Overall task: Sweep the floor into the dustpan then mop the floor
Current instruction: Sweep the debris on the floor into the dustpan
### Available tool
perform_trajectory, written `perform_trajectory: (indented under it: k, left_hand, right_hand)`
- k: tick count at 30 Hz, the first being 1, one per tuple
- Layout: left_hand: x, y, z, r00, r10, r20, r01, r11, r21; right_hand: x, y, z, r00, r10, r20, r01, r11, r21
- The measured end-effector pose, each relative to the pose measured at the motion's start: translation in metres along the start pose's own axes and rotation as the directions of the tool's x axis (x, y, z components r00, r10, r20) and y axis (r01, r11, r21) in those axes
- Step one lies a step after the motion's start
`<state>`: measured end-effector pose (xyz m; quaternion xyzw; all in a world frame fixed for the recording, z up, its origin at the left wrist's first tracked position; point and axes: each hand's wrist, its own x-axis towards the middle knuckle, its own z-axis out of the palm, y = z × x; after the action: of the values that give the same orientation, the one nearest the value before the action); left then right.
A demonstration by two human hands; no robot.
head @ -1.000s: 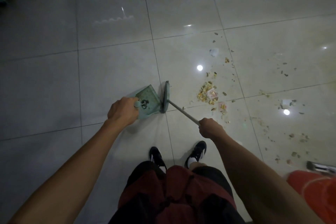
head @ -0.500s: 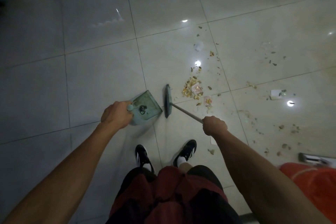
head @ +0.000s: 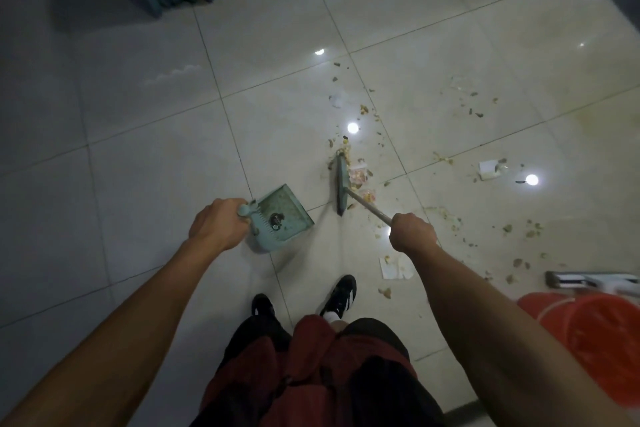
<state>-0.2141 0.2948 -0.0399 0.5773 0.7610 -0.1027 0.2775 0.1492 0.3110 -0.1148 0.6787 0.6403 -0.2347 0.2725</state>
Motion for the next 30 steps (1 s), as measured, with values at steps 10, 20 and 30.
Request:
perform_trajectory:
  k: [10,20,30]
  left_hand:
    - [0.035,-0.010,-0.035,0.998,0.025,-0.059,-0.028,0.998,-0.052]
    - [0.117,-0.080,-0.110,0.995,-0.035,-0.089,0.017,0.981,-0.193]
    - [0.200,-0.120,-0.192,0.994,-0.031,-0.104,0.009,0.979,-0.204]
  right_hand:
    - [0.022,-0.041,-0.030,1.000,0.002,-0.009,-0.001,0.996,0.085]
    - [0.085,-0.155,-0.099,0.997,0.068,0.047,-0.078,0.964,0.253]
    - [0.145,-0.252,-0.169,0.988,0.142,0.061,-0.155,0.889,0.430]
